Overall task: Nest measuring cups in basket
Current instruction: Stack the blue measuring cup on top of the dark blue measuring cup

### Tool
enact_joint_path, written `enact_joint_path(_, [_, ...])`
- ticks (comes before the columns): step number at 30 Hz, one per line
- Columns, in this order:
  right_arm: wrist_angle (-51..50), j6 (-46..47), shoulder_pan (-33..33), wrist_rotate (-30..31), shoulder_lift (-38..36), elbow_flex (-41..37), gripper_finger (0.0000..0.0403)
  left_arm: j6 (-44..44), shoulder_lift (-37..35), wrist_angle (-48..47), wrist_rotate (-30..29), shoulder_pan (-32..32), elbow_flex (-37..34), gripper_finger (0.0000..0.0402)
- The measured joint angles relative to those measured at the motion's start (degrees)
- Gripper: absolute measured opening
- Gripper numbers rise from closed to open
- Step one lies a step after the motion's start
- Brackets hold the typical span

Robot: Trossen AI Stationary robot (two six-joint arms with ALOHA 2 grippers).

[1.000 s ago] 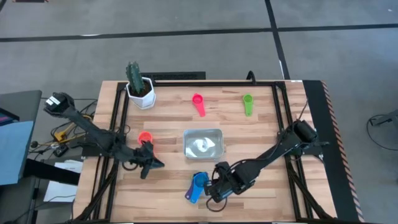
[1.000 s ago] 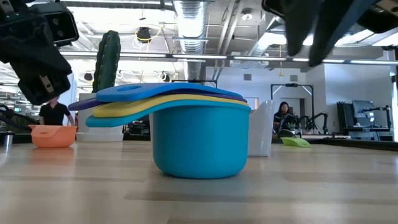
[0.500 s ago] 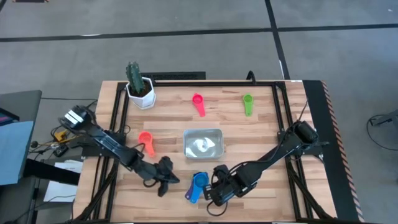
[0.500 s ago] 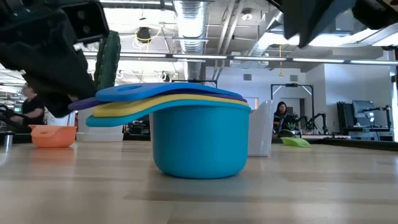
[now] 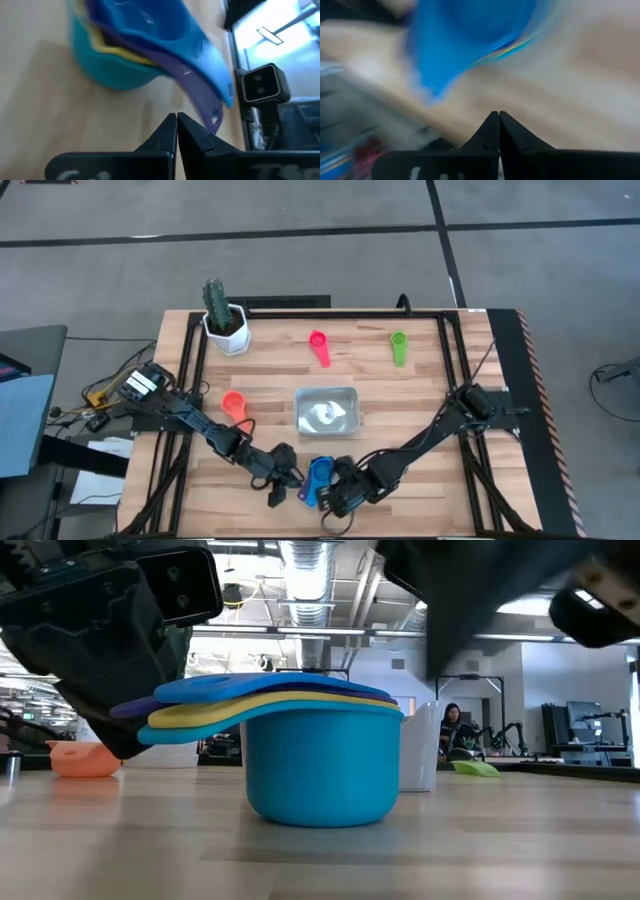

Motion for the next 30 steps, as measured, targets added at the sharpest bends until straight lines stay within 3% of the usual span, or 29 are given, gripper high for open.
enact_joint_path(30, [4.63, -10.14, -4.14, -1.5, 0.9, -0.02, 0.0016, 3.27, 1.06, -0.38, 2.78, 2.09, 3.6, 0.0])
